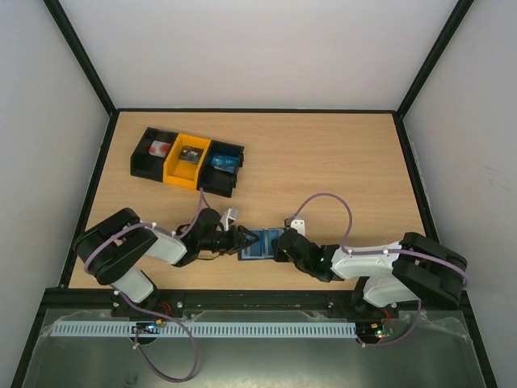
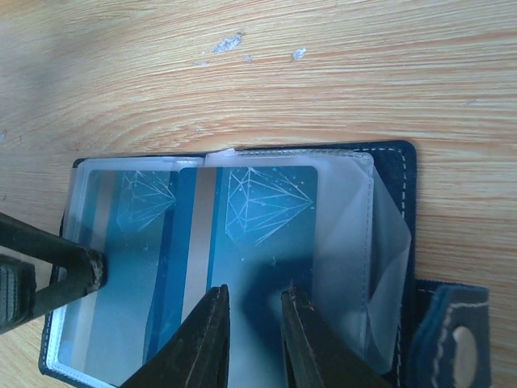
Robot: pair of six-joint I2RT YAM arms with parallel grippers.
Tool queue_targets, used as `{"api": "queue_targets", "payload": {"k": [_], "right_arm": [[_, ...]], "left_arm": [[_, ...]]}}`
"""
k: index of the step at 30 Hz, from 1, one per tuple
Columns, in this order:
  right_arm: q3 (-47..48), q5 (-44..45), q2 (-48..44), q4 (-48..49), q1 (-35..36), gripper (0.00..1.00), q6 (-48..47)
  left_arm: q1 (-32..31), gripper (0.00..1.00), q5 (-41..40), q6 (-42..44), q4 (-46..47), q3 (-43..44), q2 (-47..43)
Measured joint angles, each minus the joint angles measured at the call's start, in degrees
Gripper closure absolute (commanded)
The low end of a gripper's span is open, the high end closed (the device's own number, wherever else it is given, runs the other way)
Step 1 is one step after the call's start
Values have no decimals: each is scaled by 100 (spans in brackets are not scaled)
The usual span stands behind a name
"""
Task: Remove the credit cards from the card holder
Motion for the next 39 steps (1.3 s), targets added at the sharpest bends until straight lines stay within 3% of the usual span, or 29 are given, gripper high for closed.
{"api": "queue_targets", "payload": {"k": [6,14,27,39], "right_arm": [[-157,-20,50,385,-4,83,48],[-317,-44,107,789,-24,84,107],[-293,-17,-22,533,-22,84,66],[-164,68,170,535,-66,85,-26]], "left_arm": [[26,53,-166,251,-656,184,-273],[-138,55,-208,249,-872,420,-315],[-190,60,-166,28,-125,549,505],[-190,65,-162,-13,87,549,660]]}}
